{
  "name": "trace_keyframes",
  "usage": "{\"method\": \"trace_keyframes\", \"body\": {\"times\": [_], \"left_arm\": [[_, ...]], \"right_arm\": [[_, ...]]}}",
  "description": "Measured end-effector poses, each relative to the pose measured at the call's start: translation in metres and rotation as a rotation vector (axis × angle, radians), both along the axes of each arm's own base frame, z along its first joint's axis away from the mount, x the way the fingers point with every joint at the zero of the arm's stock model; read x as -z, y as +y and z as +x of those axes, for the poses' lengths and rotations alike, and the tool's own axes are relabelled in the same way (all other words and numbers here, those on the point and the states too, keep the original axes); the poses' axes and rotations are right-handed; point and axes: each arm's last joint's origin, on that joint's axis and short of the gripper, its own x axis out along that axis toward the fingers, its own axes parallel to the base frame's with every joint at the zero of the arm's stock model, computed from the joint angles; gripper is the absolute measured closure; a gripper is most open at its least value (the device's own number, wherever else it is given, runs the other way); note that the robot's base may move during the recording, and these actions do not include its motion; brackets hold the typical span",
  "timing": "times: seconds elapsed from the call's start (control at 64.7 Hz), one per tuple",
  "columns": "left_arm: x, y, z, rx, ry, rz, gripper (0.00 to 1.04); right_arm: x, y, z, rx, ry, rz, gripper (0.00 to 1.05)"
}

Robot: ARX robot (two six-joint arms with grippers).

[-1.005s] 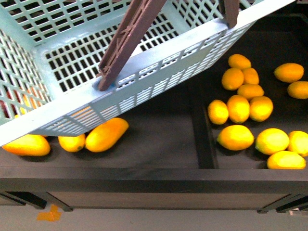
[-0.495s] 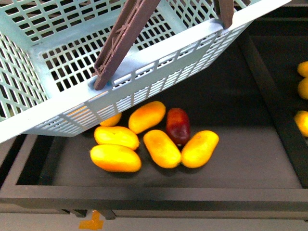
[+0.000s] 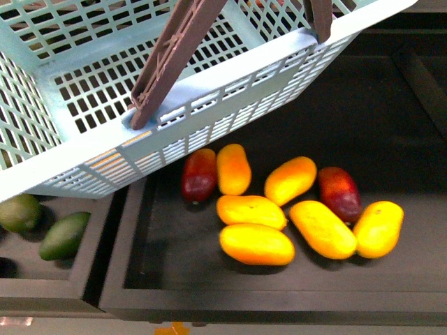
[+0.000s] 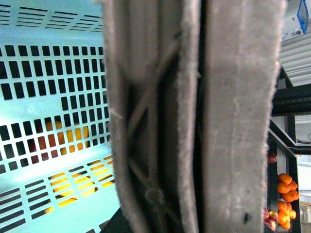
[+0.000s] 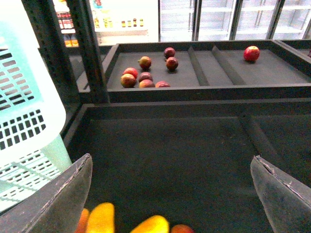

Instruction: Pick lemon and mango into basket

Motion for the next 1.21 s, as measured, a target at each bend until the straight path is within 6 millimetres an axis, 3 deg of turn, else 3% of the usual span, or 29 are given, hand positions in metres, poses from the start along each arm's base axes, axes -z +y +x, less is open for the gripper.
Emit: {"method": "trace_keyframes", "body": {"times": [0.356, 0.417, 0.51, 0.588, 0.665, 0.804, 0.881, 0.912, 1.036, 1.206], "left_arm": [[0.000, 0.007, 0.003, -0.035, -0.015, 0.028, 0.90], [0.000, 0.005, 0.002, -0.018, -0.010, 0.019, 0.90], [0.000, 0.002, 0.001, -0.005, 0.001, 0.001, 0.90], [0.000, 0.000, 0.000, 0.002, 0.001, 0.000, 0.90], [0.000, -0.001, -0.001, 0.014, 0.004, -0.007, 0.90], [0.000, -0.001, -0.001, 0.009, 0.003, -0.005, 0.90], [0.000, 0.000, 0.000, 0.000, 0.001, 0.000, 0.90], [0.000, 0.000, 0.000, -0.004, 0.000, 0.002, 0.90], [0.000, 0.001, 0.000, -0.004, -0.001, 0.003, 0.90], [0.000, 0.000, 0.000, 0.004, 0.002, -0.003, 0.90]], "right_arm": [[0.000, 0.000, 0.000, -0.004, -0.002, -0.001, 0.09], [0.000, -0.001, 0.006, 0.031, 0.132, 0.061, 0.09], [-0.009, -0.008, 0.028, 0.135, 0.445, 0.258, 0.09], [0.001, -0.018, 0.054, 0.236, 0.699, 0.480, 0.09], [0.010, -0.029, 0.093, 0.339, 0.711, 0.579, 0.09], [0.029, -0.035, 0.142, 0.403, 0.710, 0.601, 0.09], [0.050, -0.037, 0.165, 0.451, 0.755, 0.608, 0.09], [0.069, -0.038, 0.180, 0.475, 0.802, 0.623, 0.09], [0.104, -0.036, 0.203, 0.531, 0.876, 0.660, 0.09], [0.124, -0.036, 0.220, 0.568, 0.895, 0.703, 0.09]]}}
